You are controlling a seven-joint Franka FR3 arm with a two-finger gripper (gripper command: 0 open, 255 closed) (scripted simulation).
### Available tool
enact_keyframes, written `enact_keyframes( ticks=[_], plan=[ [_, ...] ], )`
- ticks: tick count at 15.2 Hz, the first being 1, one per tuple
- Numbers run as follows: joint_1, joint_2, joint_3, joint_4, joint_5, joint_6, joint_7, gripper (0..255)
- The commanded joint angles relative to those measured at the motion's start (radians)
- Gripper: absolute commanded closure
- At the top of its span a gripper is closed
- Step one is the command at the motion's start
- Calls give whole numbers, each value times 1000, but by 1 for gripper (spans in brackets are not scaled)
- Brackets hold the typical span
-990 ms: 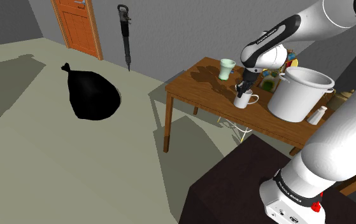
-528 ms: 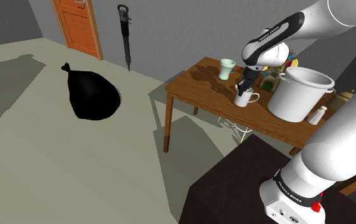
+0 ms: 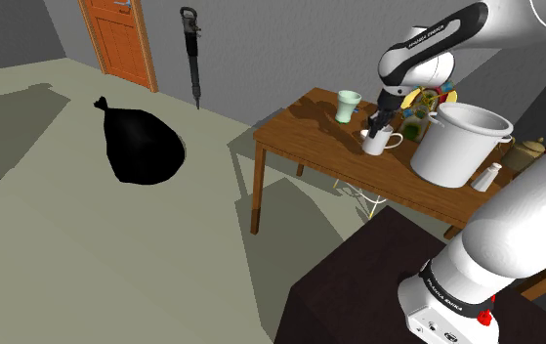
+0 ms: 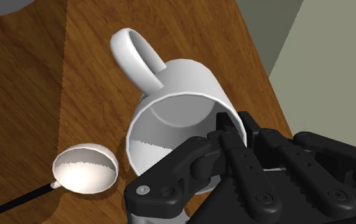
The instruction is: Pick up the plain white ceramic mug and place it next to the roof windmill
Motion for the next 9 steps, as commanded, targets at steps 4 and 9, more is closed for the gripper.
enact_keyframes(
  ticks=[4,9],
  plan=[
    [-2,-40,6,32,-22,-69,17,255],
    [-3,-75,13,69,-38,-138,31,255]
  ],
)
